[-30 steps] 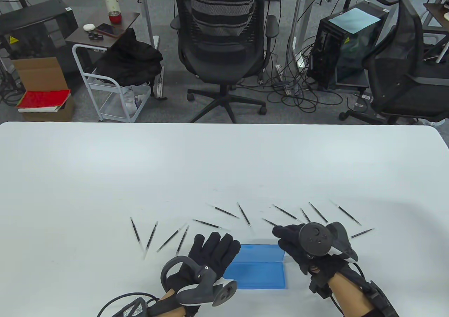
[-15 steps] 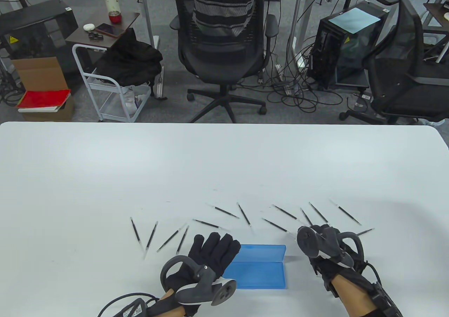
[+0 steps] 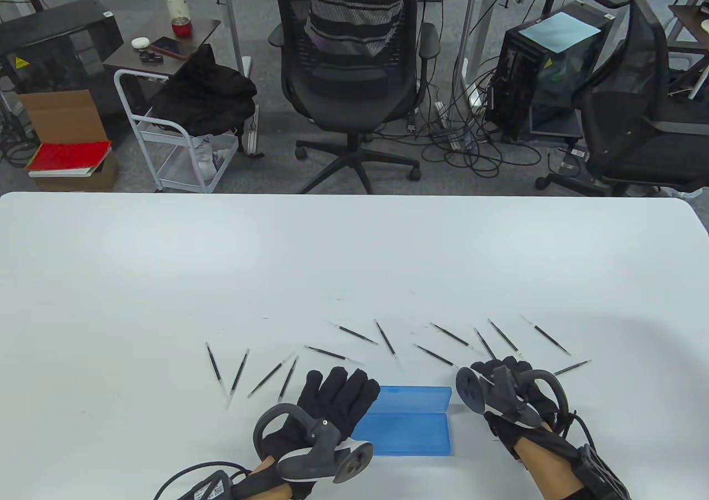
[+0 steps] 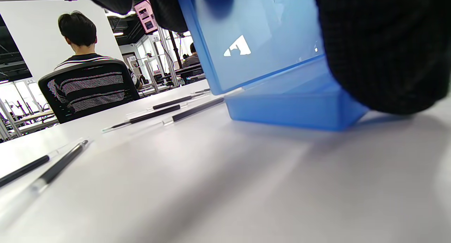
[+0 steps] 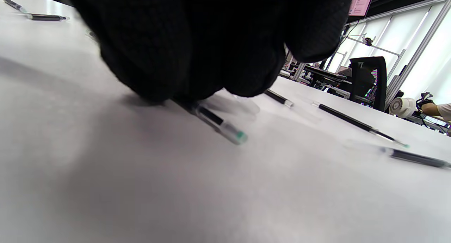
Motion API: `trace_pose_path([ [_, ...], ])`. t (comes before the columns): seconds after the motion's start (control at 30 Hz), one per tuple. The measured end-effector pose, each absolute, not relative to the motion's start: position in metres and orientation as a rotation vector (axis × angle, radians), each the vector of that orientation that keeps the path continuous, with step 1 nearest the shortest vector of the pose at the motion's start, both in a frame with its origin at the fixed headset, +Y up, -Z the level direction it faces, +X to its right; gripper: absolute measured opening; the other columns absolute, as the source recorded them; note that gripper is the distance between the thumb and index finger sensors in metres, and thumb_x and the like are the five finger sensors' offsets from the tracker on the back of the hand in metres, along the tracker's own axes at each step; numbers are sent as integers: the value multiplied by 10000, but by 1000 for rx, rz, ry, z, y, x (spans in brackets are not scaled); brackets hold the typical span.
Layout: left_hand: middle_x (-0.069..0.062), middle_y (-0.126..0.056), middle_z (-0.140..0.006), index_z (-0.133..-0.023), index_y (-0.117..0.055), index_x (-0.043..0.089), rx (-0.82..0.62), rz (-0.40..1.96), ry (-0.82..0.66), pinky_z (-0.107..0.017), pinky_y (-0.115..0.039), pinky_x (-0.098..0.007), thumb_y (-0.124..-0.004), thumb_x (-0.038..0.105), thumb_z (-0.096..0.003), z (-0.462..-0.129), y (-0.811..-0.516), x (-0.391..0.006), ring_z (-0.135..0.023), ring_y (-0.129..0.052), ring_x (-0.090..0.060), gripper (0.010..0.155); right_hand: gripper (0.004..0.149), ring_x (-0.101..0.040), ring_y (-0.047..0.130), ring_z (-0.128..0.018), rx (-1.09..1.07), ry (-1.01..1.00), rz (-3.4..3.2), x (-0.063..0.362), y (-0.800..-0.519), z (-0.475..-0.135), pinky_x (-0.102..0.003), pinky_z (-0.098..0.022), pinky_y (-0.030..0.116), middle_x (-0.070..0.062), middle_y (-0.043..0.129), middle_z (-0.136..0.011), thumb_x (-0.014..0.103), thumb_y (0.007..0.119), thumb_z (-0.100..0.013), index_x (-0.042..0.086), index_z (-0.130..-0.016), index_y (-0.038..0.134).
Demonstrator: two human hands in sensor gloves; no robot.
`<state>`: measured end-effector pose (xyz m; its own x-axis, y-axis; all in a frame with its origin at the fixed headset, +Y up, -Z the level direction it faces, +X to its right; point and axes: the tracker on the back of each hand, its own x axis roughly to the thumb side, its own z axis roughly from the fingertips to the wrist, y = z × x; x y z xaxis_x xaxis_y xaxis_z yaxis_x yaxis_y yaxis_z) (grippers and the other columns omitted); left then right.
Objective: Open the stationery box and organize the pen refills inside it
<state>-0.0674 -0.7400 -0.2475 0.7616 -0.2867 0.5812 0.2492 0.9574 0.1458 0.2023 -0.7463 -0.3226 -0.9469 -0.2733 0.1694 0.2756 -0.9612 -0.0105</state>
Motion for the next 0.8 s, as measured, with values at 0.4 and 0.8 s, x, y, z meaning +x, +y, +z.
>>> trace_pose_path([
  [0.4, -88, -241, -1298, -1195, -155, 195, 62, -294, -643, -813, -480, -671, -877, 652, -323, -247, -740, -67, -1183, -476, -425, 1221, 527, -326, 1007, -698, -249, -30, -2816, 198, -747, -321, -586, -633, 780, -69, 1037, -745, 259, 958, -389, 187, -903, 862],
  [0.8, -97, -242, -1296, -1195, -153, 187, 65, -309, -641, -809, -485, -672, -875, 649, -328, -245, -740, -66, -1179, -484, -431, 1219, 573, -336, 996, -691, -261, -98, -2803, 196, -748, -322, -615, -640, 768, -64, 1003, -744, 288, 944, -404, 136, -934, 785],
])
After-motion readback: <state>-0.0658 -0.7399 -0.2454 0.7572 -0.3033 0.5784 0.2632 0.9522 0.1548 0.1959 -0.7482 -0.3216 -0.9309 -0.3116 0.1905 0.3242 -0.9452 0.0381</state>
